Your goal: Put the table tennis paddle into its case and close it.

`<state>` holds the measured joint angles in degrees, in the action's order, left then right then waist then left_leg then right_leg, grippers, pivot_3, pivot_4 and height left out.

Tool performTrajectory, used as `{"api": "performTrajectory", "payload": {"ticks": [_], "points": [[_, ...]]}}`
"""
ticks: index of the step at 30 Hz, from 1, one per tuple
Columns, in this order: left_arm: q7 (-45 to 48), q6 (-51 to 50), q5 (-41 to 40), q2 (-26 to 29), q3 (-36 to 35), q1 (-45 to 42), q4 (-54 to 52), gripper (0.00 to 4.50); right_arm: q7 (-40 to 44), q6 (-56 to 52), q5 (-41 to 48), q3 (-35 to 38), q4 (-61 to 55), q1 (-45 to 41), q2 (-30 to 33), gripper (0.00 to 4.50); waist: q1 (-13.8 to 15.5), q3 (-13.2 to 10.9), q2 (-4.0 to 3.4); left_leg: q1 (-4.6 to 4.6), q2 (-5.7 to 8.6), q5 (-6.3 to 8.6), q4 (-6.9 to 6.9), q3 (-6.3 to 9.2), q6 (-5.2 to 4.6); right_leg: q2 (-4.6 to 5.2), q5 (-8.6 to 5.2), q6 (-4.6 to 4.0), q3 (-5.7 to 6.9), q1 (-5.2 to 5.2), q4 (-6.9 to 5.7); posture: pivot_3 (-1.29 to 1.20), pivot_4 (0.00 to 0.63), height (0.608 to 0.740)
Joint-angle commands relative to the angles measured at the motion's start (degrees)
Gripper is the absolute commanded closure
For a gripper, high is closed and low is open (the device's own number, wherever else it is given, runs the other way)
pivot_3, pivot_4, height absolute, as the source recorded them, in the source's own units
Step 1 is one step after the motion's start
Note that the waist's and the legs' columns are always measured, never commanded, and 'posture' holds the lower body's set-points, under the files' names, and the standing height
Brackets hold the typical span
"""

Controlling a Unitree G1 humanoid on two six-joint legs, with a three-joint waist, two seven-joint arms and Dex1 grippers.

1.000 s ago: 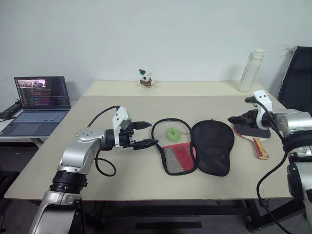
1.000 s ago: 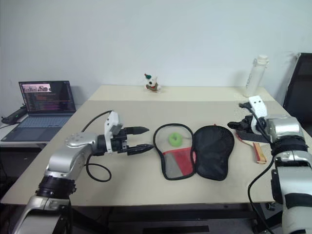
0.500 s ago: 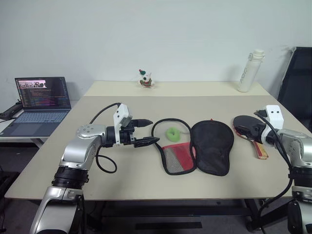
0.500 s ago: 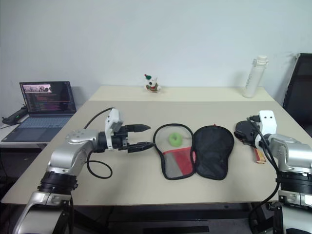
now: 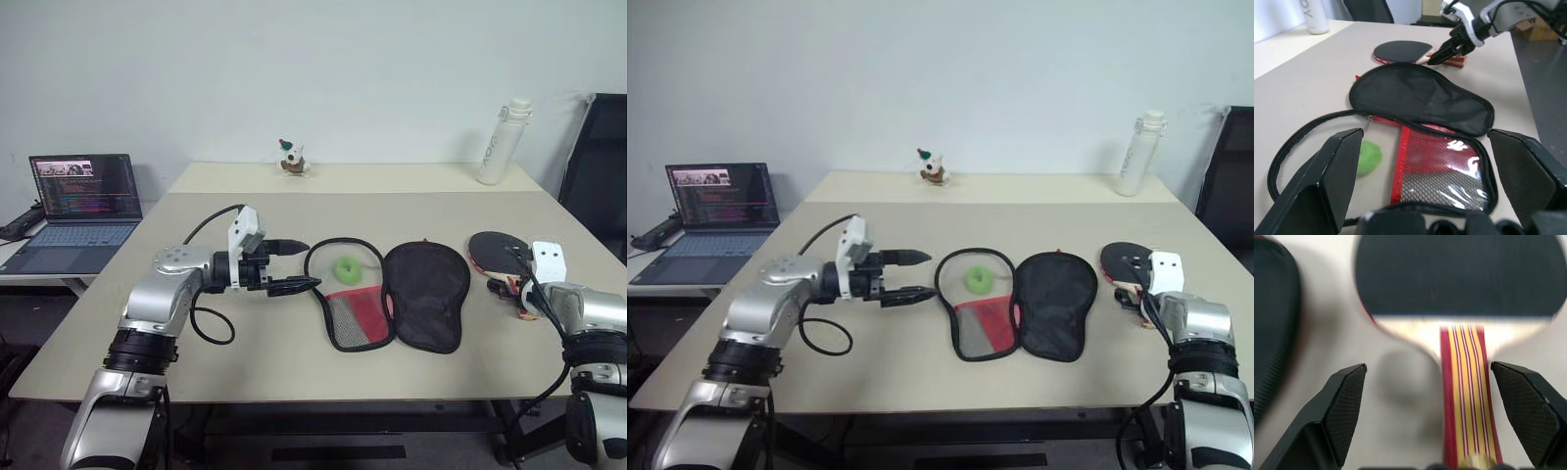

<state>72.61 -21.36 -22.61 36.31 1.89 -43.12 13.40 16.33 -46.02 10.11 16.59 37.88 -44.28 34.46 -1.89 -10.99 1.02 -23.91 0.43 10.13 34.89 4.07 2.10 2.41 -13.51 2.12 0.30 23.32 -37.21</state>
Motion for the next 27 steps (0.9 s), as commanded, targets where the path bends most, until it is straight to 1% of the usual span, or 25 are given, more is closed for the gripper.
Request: {"api": "performTrajectory", "payload": {"ticks": [1, 5, 8, 10, 11, 12, 15, 16, 17, 20, 23, 25, 27], "points": [[0.4, 0.2, -0.8, 0.5, -1.0, -2.0, -2.2, 0.05, 0.4, 3.5, -1.1, -1.0, 3.2, -2.4, 1.1, 0.02, 0.0, 0.0, 0.00, 0.01, 0.00, 0.00, 0.01, -0.02, 0.00, 0.00, 0.00, 0.00, -0.02, -0.01, 0.00, 0.00, 0.150, 0.740], [-0.2, 0.7, -0.6, 0.2, -1.2, -2.2, -2.0, 0.05, 0.1, 7.0, -1.7, -1.7, 7.3, -3.3, 0.5, 0.02, -0.1, 0.0, 0.01, 0.05, -0.01, 0.00, 0.02, -0.02, 0.00, -0.01, 0.02, -0.02, -0.03, -0.04, -0.01, 0.00, 0.150, 0.740], [-0.6, 0.7, -0.6, 0.1, -1.3, -1.9, -2.3, 0.05, -0.7, 9.5, -2.3, -2.1, 10.0, -4.1, 0.1, 0.55, -0.1, 0.0, 0.02, 0.07, -0.01, 0.00, 0.03, -0.05, 0.00, -0.02, 0.03, -0.01, -0.06, -0.05, -0.01, 0.00, 0.150, 0.740], [-0.7, 0.7, -0.7, 0.2, -1.3, -1.7, -2.5, 0.05, -1.3, 10.3, -2.2, -1.8, 11.3, -4.6, -0.1, 1.15, -0.1, 0.0, 0.02, 0.08, -0.01, 0.00, 0.03, -0.05, 0.00, -0.02, 0.03, -0.01, -0.07, -0.05, -0.01, 0.00, 0.150, 0.740], [-0.8, 0.7, -0.7, 0.3, -1.4, -1.6, -2.5, 0.05, -1.7, 10.6, -2.2, -1.6, 11.9, -4.8, -0.2, 1.55, -0.1, 0.0, 0.02, 0.08, -0.01, 0.00, 0.03, -0.05, 0.00, -0.02, 0.03, -0.01, -0.07, -0.05, -0.01, 0.00, 0.150, 0.740], [-0.8, 0.7, -0.8, 0.4, -1.5, -1.5, -2.6, 0.05, -2.4, 11.0, -2.0, -1.2, 12.3, -5.0, -0.4, 1.80, -0.1, 0.0, 0.02, 0.08, -0.01, 0.00, 0.03, -0.05, 0.00, -0.02, 0.03, -0.01, -0.07, -0.05, -0.01, 0.00, 0.150, 0.740], [-0.7, 0.6, -1.0, 0.7, -1.8, -1.2, -2.9, 0.05, -5.3, 13.4, -2.0, -0.3, 13.1, -5.4, -0.5, 2.80, -0.1, 0.0, 0.02, 0.09, -0.02, 0.00, 0.03, -0.06, 0.00, -0.02, 0.04, -0.02, -0.09, -0.05, -0.01, 0.00, 0.150, 0.740], [-0.7, 0.5, -1.1, 0.7, -1.8, -1.1, -3.0, 0.05, -6.5, 14.2, -2.1, 0.0, 13.3, -5.6, -0.4, 3.21, -0.1, 0.0, 0.02, 0.08, -0.02, 0.00, 0.03, -0.06, 0.00, -0.02, 0.04, -0.02, -0.09, -0.06, -0.01, 0.00, 0.150, 0.740], [-0.7, 0.5, -1.1, 0.7, -1.9, -1.0, -3.1, 0.05, -8.1, 15.0, -2.2, 0.5, 13.2, -5.9, -0.1, 3.35, -0.1, 0.0, 0.03, 0.09, -0.01, 0.00, 0.03, -0.06, 0.00, -0.02, 0.04, -0.02, -0.09, -0.06, -0.01, 0.00, 0.150, 0.740], [-0.9, 0.5, -1.7, 0.7, -2.5, -0.2, -4.0, 0.05, -11.3, 14.6, -2.1, 1.5, 6.4, -6.1, 0.8, 3.38, 0.0, 0.0, -0.02, 0.07, 0.01, 0.00, 0.05, -0.07, 0.00, -0.01, 0.06, 0.00, -0.14, -0.07, 0.00, 0.00, 0.150, 0.740], [-0.7, 0.1, -1.9, 1.0, -2.6, 0.8, -4.9, 0.05, -11.8, 9.0, -0.6, 2.1, -4.6, -4.7, 0.2, 3.38, -0.1, -0.1, -0.16, 0.03, 0.00, 0.00, 0.00, -0.15, 0.00, -0.02, 0.05, -0.01, -0.23, 0.04, -0.01, 0.00, 0.150, 0.740], [-0.6, 0.1, -1.9, 1.2, -2.6, 1.3, -5.0, 0.05, -12.3, 3.0, 1.2, 3.0, -13.8, -3.3, -0.8, 3.38, -0.2, -0.1, -0.17, 0.02, -0.03, 0.00, -0.05, -0.25, 0.00, -0.06, 0.05, -0.01, -0.35, 0.15, -0.06, 0.00, 0.150, 0.740], [-0.4, 0.0, -1.9, 1.5, -2.6, 1.5, -5.0, 0.05, -14.5, -7.6, 4.8, 4.6, -29.2, -0.9, -4.4, 3.38, -0.3, -0.1, -0.18, 0.03, -0.10, 0.00, -0.05, -0.28, -0.01, -0.14, 0.05, -0.03, -0.41, 0.19, -0.08, 0.00, 0.150, 0.740]]}}
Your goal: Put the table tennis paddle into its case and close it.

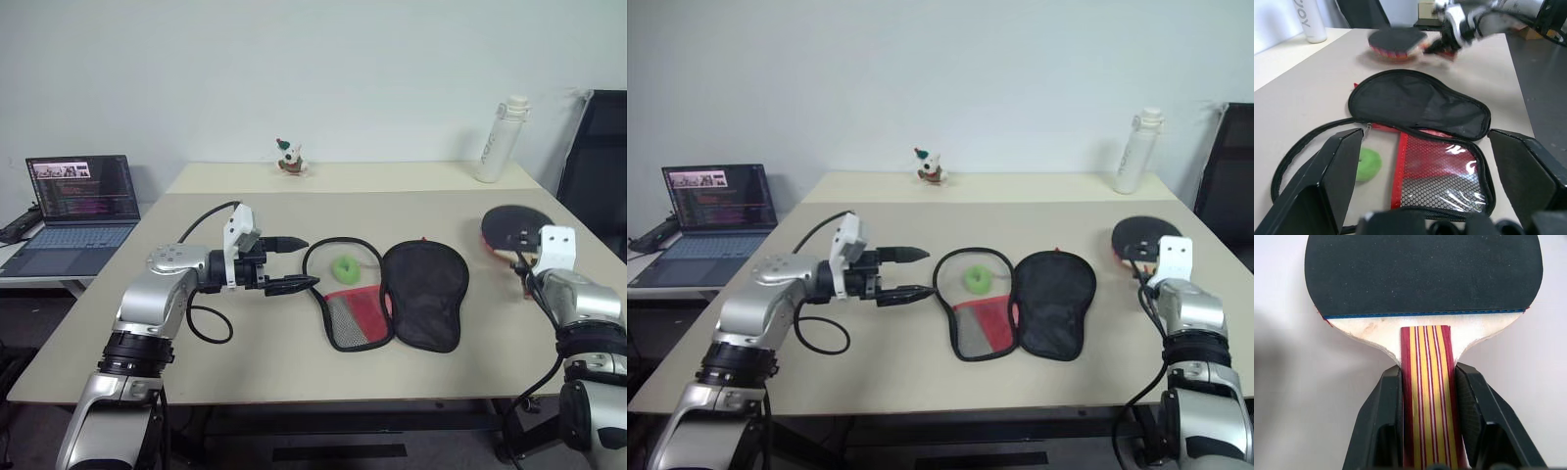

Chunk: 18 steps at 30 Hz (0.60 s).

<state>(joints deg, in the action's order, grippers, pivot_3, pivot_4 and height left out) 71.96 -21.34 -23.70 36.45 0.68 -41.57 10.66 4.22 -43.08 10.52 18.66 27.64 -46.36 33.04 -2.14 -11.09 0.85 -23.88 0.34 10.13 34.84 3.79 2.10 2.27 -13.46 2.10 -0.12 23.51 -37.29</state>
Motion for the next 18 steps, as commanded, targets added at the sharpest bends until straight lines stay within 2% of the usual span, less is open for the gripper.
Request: {"api": "performTrajectory", "payload": {"ticks": [1, 5, 10, 13, 18], "points": [[0.3, 0.0, -0.9, 1.4, -1.4, 0.0, -2.2, 0.05, -3.5, -15.6, 6.0, 3.1, -26.1, 2.4, -5.3, 3.38, -0.1, 0.0, -0.01, 0.00, -0.04, 0.00, -0.01, 0.00, 0.00, -0.03, 0.01, -0.02, -0.02, 0.03, -0.03, 0.00, 0.150, 0.740], [0.6, -0.1, -0.9, 1.4, -1.1, -0.1, -1.9, 0.05, -9.0, -30.7, 8.8, 4.8, -45.6, 5.7, -17.0, 3.38, -0.2, 0.0, 0.00, 0.11, -0.09, 0.00, 0.06, -0.03, 0.00, -0.10, -0.07, -0.07, -0.14, 0.12, -0.44, 0.00, 0.150, 0.740], [1.6, -0.1, -1.1, 1.0, -0.7, -0.9, -1.4, 0.05, -13.8, -37.0, 7.0, 2.9, -55.1, 9.1, -29.1, 3.38, 0.4, 0.0, -0.01, 0.12, -0.04, -0.01, 0.13, -0.04, -0.01, -0.08, -0.08, -0.09, -0.17, 0.17, -0.60, 0.00, 0.150, 0.740], [2.0, 0.0, -1.0, 1.0, -0.7, -1.4, -1.0, 0.05, -14.5, -36.5, 5.8, 1.3, -55.4, 11.2, -32.0, 3.38, 0.5, 0.0, 0.02, 0.07, 0.00, -0.01, 0.15, -0.06, 0.00, -0.03, -0.07, -0.08, -0.18, 0.18, -0.55, 0.00, 0.150, 0.740], [2.3, 0.4, -0.6, 1.1, -0.7, -1.6, -0.6, 0.05, -13.9, -33.0, 4.0, -1.5, -51.9, 14.1, -32.1, 3.38, 0.3, 0.0, 0.02, 0.07, -0.01, 0.00, 0.12, -0.11, -0.01, -0.04, -0.08, -0.09, -0.21, 0.22, -0.50, 0.00, 0.150, 0.740]]}}
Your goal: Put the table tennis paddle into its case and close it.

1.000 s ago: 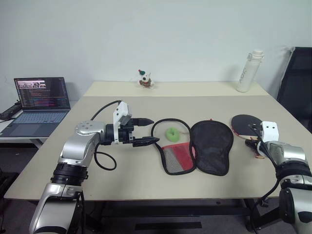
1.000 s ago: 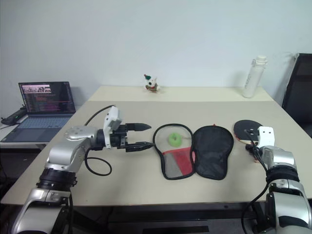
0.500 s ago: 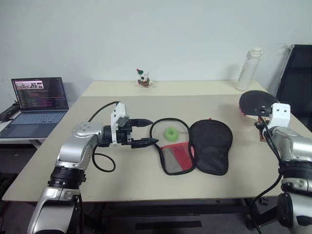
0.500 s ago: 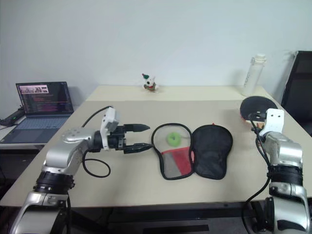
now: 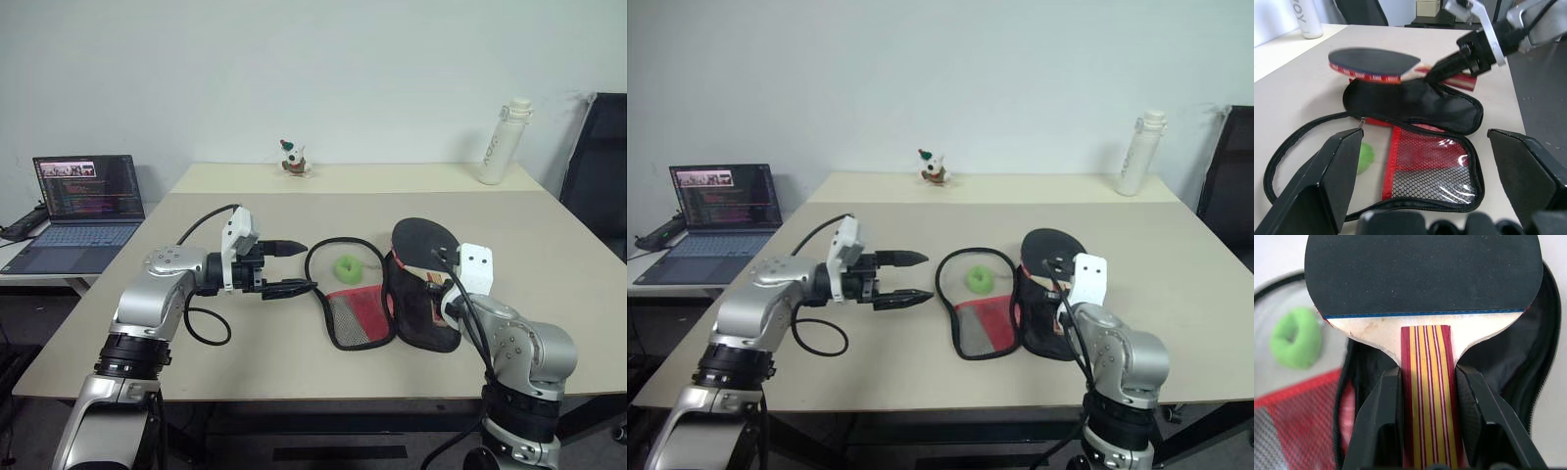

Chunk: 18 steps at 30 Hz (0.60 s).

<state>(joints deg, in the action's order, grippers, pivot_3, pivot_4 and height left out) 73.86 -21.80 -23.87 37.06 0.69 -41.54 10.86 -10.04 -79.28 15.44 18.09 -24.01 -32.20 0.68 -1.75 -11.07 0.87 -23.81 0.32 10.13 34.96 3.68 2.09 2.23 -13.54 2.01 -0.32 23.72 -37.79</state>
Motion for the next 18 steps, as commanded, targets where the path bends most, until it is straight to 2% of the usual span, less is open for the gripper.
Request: {"api": "performTrajectory", "payload": {"ticks": [1, 18], "points": [[0.4, 0.9, -0.3, 0.5, -0.7, -1.6, -0.8, 0.05, 0.5, 3.6, -1.1, -1.0, 0.5, 0.1, 0.0, 3.38, -0.1, 0.0, 0.00, 0.00, 0.00, 0.00, 0.00, -0.02, 0.00, 0.00, 0.00, 0.00, -0.02, 0.02, -0.02, 0.00, 0.150, 0.740], [-0.7, 0.6, -0.5, 1.2, -1.3, 0.2, -2.4, 0.05, -0.1, 9.6, -3.5, -3.2, 8.1, 0.1, -3.3, 3.38, -0.6, 0.0, 0.00, -0.06, -0.05, 0.00, -0.05, -0.35, 0.00, -0.05, 0.00, 0.01, -0.33, 0.31, -0.15, 0.00, 0.150, 0.740]]}}
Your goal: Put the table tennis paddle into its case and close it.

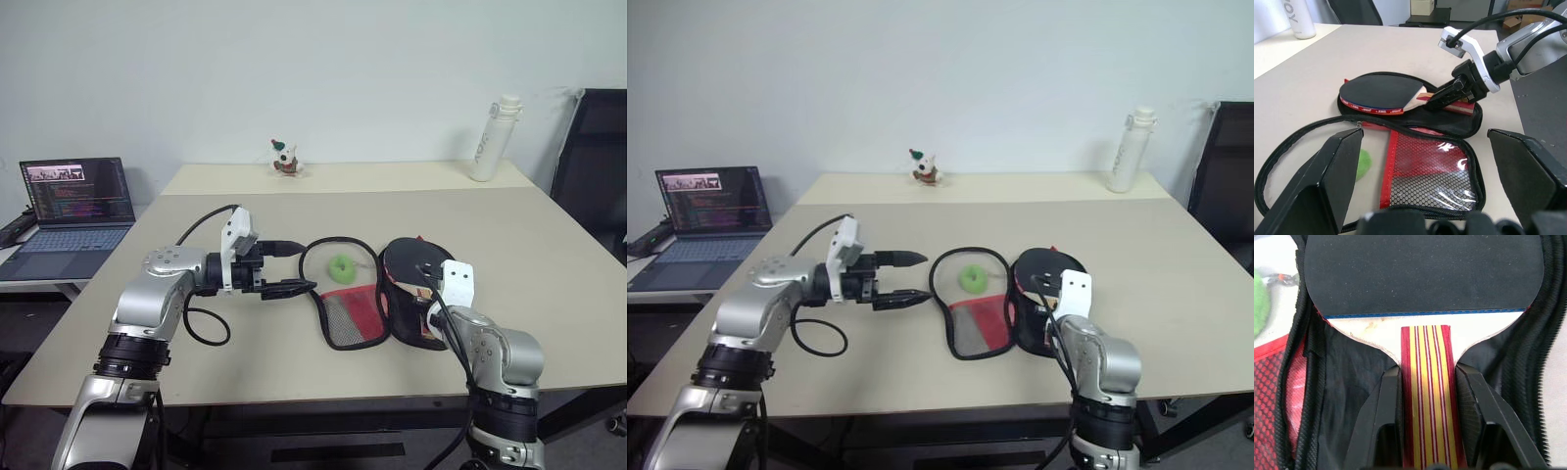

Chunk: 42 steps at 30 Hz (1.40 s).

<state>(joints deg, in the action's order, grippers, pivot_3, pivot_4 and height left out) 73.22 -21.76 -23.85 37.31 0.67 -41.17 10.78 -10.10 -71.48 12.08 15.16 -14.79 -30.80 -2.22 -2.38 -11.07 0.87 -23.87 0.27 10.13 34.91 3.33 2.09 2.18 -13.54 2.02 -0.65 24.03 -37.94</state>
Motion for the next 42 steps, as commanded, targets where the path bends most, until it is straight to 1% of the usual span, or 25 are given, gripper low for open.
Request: {"api": "performTrajectory", "payload": {"ticks": [1, 5, 6, 7, 11, 14, 16, 18, 20, 22, 24, 28, 30, 33, 38, 40, 42], "points": [[-0.1, 0.6, -0.6, 0.9, -1.3, -0.1, -2.3, 0.05, -0.1, 1.7, -0.2, -0.2, -1.1, -1.4, -0.5, 3.38, 0.0, 0.0, 0.00, 0.00, 0.00, 0.00, 0.00, 0.00, 0.00, 0.00, 0.00, 0.00, 0.00, 0.00, 0.00, 0.00, 0.150, 0.740], [-0.4, 0.7, -0.4, 0.8, -1.2, 0.1, -2.2, 0.05, 0.0, 1.8, 0.1, -0.1, -1.7, -1.3, -1.2, 3.38, 0.0, 0.0, 0.00, 0.00, -0.01, 0.00, 0.00, -0.01, 0.00, 0.00, 0.00, 0.00, -0.01, 0.01, 0.00, 0.00, 0.150, 0.740], [-0.6, 0.8, -0.2, 0.8, -1.2, 0.2, -2.0, 0.05, -0.1, 1.7, 0.1, -0.2, -2.2, -1.2, -1.4, 2.67, 0.0, 0.0, 0.00, 0.00, -0.01, 0.00, -0.01, -0.02, 0.00, 0.00, 0.00, 0.00, -0.01, 0.01, 0.00, 0.00, 0.150, 0.740], [-0.9, 1.1, 0.1, 0.7, -1.1, 0.2, -1.7, 0.05, 0.0, 1.5, 0.1, -0.7, -2.8, -1.2, -1.3, 2.45, 0.0, 0.0, 0.00, 0.00, -0.01, 0.00, -0.01, -0.02, 0.00, 0.00, 0.00, 0.00, -0.01, 0.01, 0.00, 0.00, 0.150, 0.740], [-3.8, 2.4, 1.5, -0.2, -1.3, -0.3, 0.3, 0.05, 1.4, -0.8, 0.0, -4.4, -7.1, 0.1, 0.4, 1.13, 0.0, 0.0, 0.00, -0.01, -0.01, 0.00, -0.02, -0.02, 0.00, -0.01, 0.00, 0.00, -0.02, 0.02, 0.00, 0.00, 0.150, 0.740], [-6.1, 3.7, 2.8, -1.0, -1.3, -1.0, 2.5, 0.05, 5.1, -4.9, 1.8, -8.8, -13.9, 1.6, 4.7, 0.10, 0.0, 0.0, 0.01, -0.02, 0.00, 0.00, -0.02, -0.02, 0.00, 0.00, 0.00, 0.01, -0.02, 0.02, 0.03, 0.00, 0.150, 0.740], [-6.9, 4.6, 3.8, -1.2, -0.9, -1.1, 3.9, 0.05, 10.1, -9.0, 5.3, -10.3, -18.5, 1.4, 8.8, 0.04, 0.0, 0.0, 0.02, -0.04, 0.00, 0.00, -0.02, -0.02, 0.00, 0.00, -0.01, 0.01, -0.02, 0.03, 0.04, 0.00, 0.150, 0.740], [-8.2, 5.8, 5.4, -1.4, -0.4, -1.2, 6.0, 0.05, 15.9, -13.2, 9.7, -10.1, -22.8, 0.1, 13.7, 0.04, 0.0, 0.0, 0.04, -0.04, 0.00, 0.00, -0.01, -0.01, 0.00, 0.00, 0.00, 0.01, -0.02, 0.02, 0.05, 0.00, 0.150, 0.740], [-9.5, 6.9, 6.8, -1.9, -0.2, -1.6, 8.4, 0.05, 21.4, -16.0, 13.5, -9.3, -25.8, -1.3, 19.5, 0.04, 0.1, 0.0, 0.05, -0.03, -0.01, 0.00, -0.01, 0.00, 0.00, 0.00, 0.00, 0.01, 0.00, 0.01, 0.05, 0.00, 0.150, 0.740], [-10.4, 7.9, 8.0, -2.6, 0.1, -2.1, 10.5, 0.05, 25.1, -18.5, 15.9, -7.8, -26.6, -2.6, 24.2, 0.04, 0.2, 0.0, 0.09, -0.03, 0.00, 0.00, 0.00, 0.01, 0.00, 0.01, 0.00, 0.01, 0.02, 0.01, 0.07, 0.00, 0.150, 0.740], [-10.6, 8.9, 8.8, -3.1, 0.3, -2.5, 12.1, 0.05, 27.0, -19.7, 17.0, -6.0, -26.2, -3.6, 26.7, 0.04, 0.2, 0.1, 0.14, -0.03, -0.02, 0.01, 0.00, 0.01, 0.00, 0.00, 0.00, 0.01, 0.04, 0.00, 0.09, 0.00, 0.150, 0.740], [-11.2, 9.9, 10.5, -3.7, 0.7, -3.3, 16.0, 0.05, 30.1, -20.3, 18.8, -4.4, -26.4, -4.5, 29.5, 0.04, 0.2, 0.0, 0.17, -0.07, 0.00, 0.01, -0.01, 0.00, 0.00, 0.00, 0.00, 0.01, 0.03, 0.02, 0.12, 0.00, 0.150, 0.740], [-11.8, 10.4, 11.4, -4.0, 0.9, -3.8, 18.8, 0.05, 33.6, -20.3, 21.4, -3.6, -27.1, -4.8, 31.7, 0.04, 0.2, 0.0, 0.17, -0.06, 0.00, 0.01, -0.01, -0.02, 0.00, 0.00, 0.00, 0.02, 0.01, 0.02, 0.13, 0.00, 0.150, 0.740], [-13.3, 11.4, 13.4, -5.1, 1.8, -4.8, 23.4, 0.65, 37.8, -18.5, 23.5, -1.5, -26.2, -4.8, 36.9, 0.00, 0.5, 0.0, 0.19, -0.07, 0.00, 0.01, -0.01, -0.01, 0.00, 0.00, 0.00, 0.03, 0.04, 0.01, 0.15, 0.00, 0.150, 0.740], [-16.1, 14.8, 18.2, -6.7, 3.8, -7.2, 30.6, 2.49, 42.6, -15.4, 26.2, 0.6, -23.6, -6.1, 43.5, 0.00, 0.6, -0.1, 0.41, -0.10, 0.02, 0.01, 0.00, -0.02, 0.00, 0.02, 0.03, 0.07, 0.04, 0.01, 0.21, 0.00, 0.150, 0.740], [-16.7, 15.7, 19.2, -7.3, 4.3, -8.1, 33.0, 3.18, 43.4, -14.2, 26.7, 0.9, -22.7, -6.4, 45.0, 0.00, 0.6, -0.1, 0.45, -0.12, 0.02, 0.01, 0.00, -0.02, 0.00, 0.02, 0.03, 0.07, 0.03, 0.01, 0.21, 0.00, 0.150, 0.740], [-18.7, 16.8, 20.6, -9.3, 4.7, -9.3, 36.5, 3.99, 43.7, -12.7, 26.6, 0.9, -21.6, -6.6, 46.4, 0.00, 0.6, -0.1, 0.48, -0.13, 0.02, 0.02, -0.01, -0.03, 0.01, 0.02, 0.03, 0.07, 0.03, 0.02, 0.23, 0.00, 0.150, 0.740]]}}
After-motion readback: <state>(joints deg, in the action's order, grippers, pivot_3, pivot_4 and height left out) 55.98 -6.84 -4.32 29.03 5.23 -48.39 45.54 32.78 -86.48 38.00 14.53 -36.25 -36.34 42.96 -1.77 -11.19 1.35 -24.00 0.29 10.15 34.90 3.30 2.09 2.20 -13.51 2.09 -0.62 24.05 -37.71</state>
